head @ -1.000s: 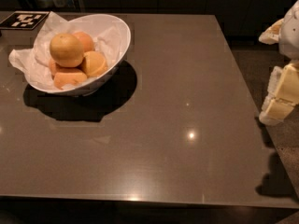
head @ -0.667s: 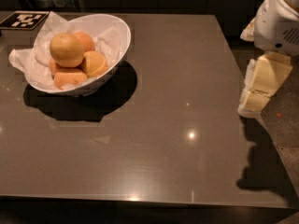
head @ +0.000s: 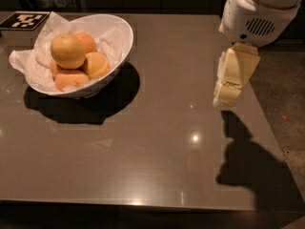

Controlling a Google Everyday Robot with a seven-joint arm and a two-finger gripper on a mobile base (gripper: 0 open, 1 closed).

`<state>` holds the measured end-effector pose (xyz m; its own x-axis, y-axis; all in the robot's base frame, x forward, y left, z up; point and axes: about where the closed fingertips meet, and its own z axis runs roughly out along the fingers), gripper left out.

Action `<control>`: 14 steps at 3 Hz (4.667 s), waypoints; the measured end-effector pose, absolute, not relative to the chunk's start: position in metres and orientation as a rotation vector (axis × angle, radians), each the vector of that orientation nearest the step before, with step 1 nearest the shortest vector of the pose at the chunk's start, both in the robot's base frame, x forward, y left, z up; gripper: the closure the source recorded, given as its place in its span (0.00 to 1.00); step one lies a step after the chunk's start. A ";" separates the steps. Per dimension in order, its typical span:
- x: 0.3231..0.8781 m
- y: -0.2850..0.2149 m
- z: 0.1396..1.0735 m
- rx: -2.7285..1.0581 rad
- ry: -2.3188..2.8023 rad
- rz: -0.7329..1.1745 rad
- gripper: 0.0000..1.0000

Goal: Pick orange from white bowl

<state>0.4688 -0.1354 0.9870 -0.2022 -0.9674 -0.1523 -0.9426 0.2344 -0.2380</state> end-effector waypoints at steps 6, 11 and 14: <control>0.540 0.022 1.060 -1.990 1.808 -0.295 0.00; 0.576 0.140 1.048 -2.204 1.585 -0.196 0.00; 0.591 0.179 1.002 -2.269 1.636 -0.038 0.15</control>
Offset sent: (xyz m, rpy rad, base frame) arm 0.0374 0.1144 0.0627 -0.1964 -0.0378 0.2334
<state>0.5912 0.1786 1.0021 0.3359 -0.9253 -0.1760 -0.9161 -0.2775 -0.2895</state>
